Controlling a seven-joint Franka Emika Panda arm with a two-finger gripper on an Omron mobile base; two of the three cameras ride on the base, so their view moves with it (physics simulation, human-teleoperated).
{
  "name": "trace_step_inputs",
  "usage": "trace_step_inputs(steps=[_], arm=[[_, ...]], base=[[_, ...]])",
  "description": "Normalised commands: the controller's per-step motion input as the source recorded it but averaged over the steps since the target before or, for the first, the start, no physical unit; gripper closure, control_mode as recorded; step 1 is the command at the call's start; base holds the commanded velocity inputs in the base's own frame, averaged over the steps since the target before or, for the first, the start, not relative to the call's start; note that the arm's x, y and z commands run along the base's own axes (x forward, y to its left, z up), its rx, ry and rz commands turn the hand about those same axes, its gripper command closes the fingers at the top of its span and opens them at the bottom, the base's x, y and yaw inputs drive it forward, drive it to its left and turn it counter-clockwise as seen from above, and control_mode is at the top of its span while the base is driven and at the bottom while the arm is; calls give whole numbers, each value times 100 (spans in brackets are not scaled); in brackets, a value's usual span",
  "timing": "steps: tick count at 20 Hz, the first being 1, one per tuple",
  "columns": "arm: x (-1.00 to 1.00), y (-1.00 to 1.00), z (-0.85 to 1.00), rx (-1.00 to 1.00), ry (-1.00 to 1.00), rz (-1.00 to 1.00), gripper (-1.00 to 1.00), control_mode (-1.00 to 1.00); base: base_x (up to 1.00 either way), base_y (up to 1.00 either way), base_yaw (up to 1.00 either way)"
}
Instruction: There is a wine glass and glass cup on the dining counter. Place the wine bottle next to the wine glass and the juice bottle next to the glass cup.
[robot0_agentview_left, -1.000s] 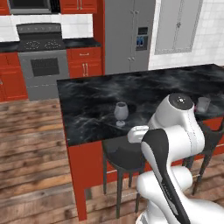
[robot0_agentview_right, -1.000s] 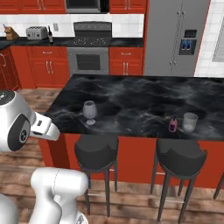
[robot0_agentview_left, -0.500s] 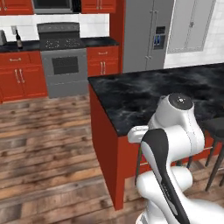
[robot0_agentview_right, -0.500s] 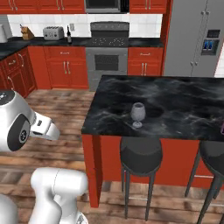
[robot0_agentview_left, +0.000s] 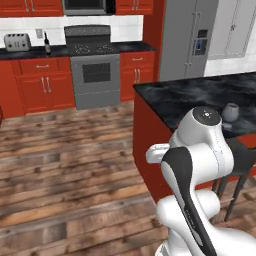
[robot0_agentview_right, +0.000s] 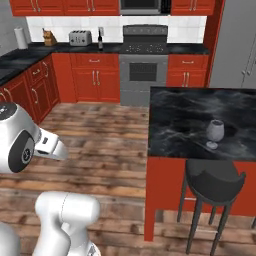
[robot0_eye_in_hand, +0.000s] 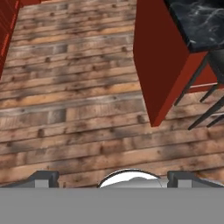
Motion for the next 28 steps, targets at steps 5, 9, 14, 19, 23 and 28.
trace_step_inputs(steps=[5,9,14,19,23,28], arm=[[0,0,0,0,0,0,-100,100],[0,0,0,0,0,0,-100,100],[0,0,0,0,0,0,-100,100],[0,0,0,0,0,0,-100,100],[0,0,0,0,0,0,-100,100],[0,0,0,0,0,0,-100,100]], base=[[6,94,0],[52,79,0],[80,52,0],[93,29,0],[94,19,0],[94,19,0]])
